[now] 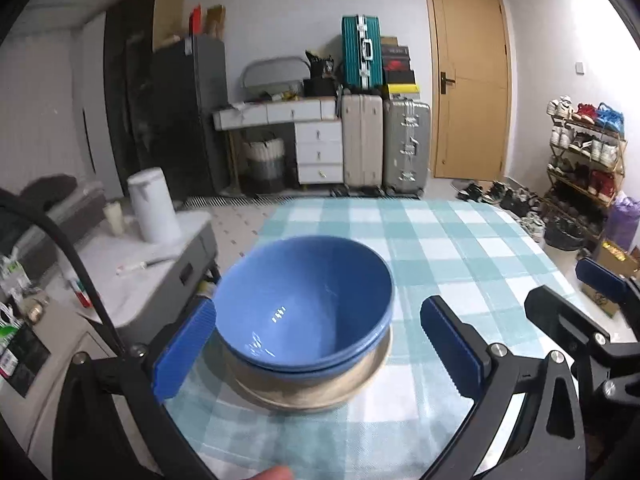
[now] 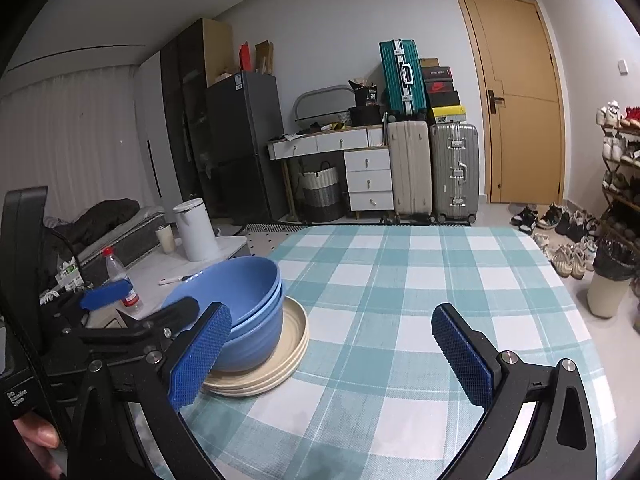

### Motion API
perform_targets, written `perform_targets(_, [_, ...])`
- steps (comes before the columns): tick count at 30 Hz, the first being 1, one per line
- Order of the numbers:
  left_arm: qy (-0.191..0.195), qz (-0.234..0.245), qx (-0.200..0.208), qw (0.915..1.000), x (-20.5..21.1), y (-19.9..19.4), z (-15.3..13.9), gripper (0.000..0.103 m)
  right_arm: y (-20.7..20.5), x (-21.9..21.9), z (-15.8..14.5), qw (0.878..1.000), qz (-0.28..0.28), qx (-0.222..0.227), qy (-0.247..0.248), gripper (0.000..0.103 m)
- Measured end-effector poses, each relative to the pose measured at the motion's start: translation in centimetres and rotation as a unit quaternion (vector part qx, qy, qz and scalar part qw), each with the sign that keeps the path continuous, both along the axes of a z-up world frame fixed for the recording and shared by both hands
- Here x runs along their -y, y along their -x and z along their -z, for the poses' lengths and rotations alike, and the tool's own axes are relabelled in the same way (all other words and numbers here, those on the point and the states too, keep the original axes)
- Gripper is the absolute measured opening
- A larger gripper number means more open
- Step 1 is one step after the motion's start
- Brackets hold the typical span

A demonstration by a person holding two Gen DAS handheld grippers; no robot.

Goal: Organize plates and bowls

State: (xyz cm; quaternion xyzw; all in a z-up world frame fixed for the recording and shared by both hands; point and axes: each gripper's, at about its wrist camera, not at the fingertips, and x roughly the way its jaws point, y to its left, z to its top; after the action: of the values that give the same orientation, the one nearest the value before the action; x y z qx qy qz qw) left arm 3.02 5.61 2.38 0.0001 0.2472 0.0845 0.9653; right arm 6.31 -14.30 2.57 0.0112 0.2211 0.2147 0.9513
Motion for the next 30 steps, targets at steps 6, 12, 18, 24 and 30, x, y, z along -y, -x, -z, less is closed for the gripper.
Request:
perform_targets(6, [0.032, 0.015, -0.029, 0.999, -0.4, -0.5, 0.8, 0.103, -0.3, -0.1, 0.3, 1.0, -0.009, -0.02, -0.01, 0.102])
perform_targets(12, [0.036, 0.015, -0.047, 0.9982, -0.2, -0.9, 1.4, 0.103, -0.5, 0.0, 0.5, 0.999, -0.012, -0.025, -0.015, 0.102])
perform_targets(18, [0.022, 0.012, -0.048, 0.9985, 0.3, -0.9, 1.5, 0.103, -0.5, 0.1, 0.7, 0.999, -0.01, -0.025, -0.019, 0.102])
perform_targets(24, [0.025, 0.015, -0.056, 0.998, 0.3, -1.0, 1.8, 0.103, -0.5, 0.2, 1.0, 0.999, -0.01, -0.026, -0.02, 0.102])
perform_targets(30, [0.046, 0.029, -0.044, 0.9975, 0.2, -0.5, 1.8, 0.103, -0.4, 0.4, 0.9, 0.999, -0.009, -0.022, -0.021, 0.102])
